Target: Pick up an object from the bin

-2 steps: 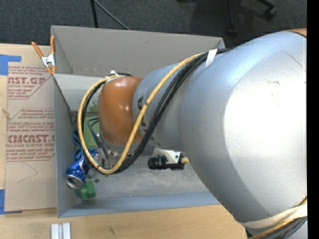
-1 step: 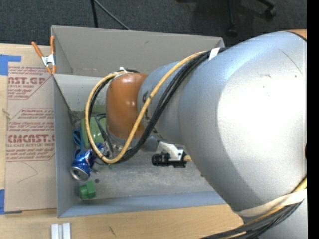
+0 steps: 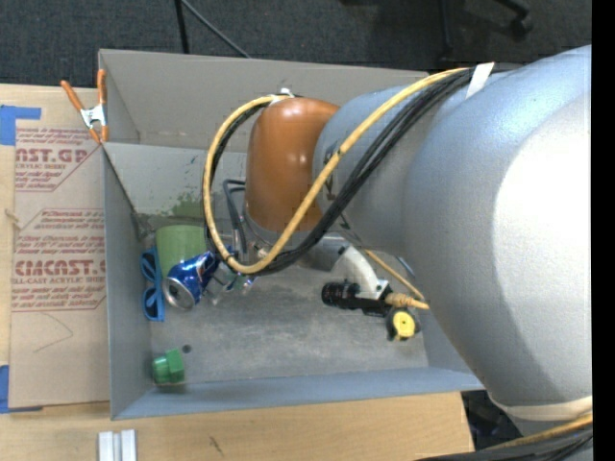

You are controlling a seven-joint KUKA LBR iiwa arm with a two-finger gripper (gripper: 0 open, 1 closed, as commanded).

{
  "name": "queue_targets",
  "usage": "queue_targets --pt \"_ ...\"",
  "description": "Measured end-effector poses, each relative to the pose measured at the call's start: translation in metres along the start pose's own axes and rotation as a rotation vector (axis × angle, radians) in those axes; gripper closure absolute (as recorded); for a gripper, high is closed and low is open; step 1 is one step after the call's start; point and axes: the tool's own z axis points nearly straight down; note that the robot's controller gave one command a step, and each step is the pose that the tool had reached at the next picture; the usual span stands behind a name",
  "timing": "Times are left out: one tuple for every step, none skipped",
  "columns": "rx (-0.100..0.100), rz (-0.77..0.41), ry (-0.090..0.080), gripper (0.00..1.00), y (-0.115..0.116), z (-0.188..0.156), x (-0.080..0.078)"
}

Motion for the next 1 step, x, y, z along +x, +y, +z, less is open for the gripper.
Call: queue_targets --pt "-0.005 0.029 -0.005 1.00 -0.0195 -0.0815 -0.0462"
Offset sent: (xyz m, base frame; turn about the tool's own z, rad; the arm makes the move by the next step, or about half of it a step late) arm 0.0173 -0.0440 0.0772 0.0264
